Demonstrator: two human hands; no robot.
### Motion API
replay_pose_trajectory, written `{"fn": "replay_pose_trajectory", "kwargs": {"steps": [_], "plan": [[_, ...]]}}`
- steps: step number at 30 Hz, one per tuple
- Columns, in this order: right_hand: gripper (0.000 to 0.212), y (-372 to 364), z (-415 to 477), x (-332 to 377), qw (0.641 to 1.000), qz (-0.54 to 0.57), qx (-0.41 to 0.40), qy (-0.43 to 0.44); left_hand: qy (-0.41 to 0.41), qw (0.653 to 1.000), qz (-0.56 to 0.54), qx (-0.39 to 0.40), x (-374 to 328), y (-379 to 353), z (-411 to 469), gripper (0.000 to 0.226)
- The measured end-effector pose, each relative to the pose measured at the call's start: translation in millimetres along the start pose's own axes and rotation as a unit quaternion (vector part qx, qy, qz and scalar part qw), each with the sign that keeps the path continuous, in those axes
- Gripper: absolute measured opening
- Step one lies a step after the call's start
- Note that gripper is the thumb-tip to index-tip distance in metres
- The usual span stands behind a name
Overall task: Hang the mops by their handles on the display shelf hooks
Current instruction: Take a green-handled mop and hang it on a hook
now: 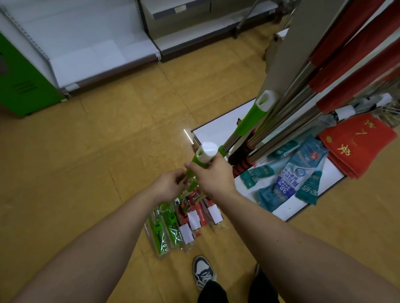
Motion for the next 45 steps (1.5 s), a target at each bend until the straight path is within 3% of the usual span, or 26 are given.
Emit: {"fn": "replay_pose_trajectory", "kwargs": {"steps": [5, 12, 15, 19, 27, 35, 45], "plan": [[0.035, -5.2, -22.3, 6.7, 0.999, -0.009, -0.004, 0.033, -0.026, 0.999, 0.026, 0.015, 2.1, 18.8, -18.4, 0.011], [0.032, -5.2, -45.9, 25.0, 0.997, 0.002, 0.016, 0.071, -0.036, 0.997, 0.064, 0.018, 1.8, 47.4, -48.1, 0.023], [0.033, -3.0, -53.5, 34.5, 0.996, 0.012, 0.035, 0.08, -0.04, 0.996, 0.082, 0.009, 0.3, 58.4, -63.3, 0.015], [0.02, 4.4, -63.1, 53.1, 0.991, 0.038, 0.074, 0.101, -0.032, 0.998, 0.056, -0.011, -1.9, 72.8, -84.2, 0.015], [0.02, 22.9, -82.7, 91.6, 0.977, 0.051, 0.128, 0.162, -0.049, 0.997, 0.038, -0.039, -29.5, 102.1, -134.6, 0.015], [0.042, 82.0, -117.7, 122.2, 0.961, 0.067, 0.161, 0.213, -0.069, 0.995, -0.014, -0.075, -76.8, 102.5, -190.8, 0.016], [0.043, 210.9, -152.1, 115.8, 0.944, 0.097, 0.127, 0.287, -0.138, 0.985, 0.025, -0.097, -192.5, 58.2, -253.1, 0.006]]}}
Point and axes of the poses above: each hand's wrist, its own z-axis towards the middle knuckle, its own y-axis out of the back of the hand, x = y × z, the point moved 3 cm from there along z, towards the middle knuckle, and after that the axes turned 10 degrees about -x, right-handed, at the moved point
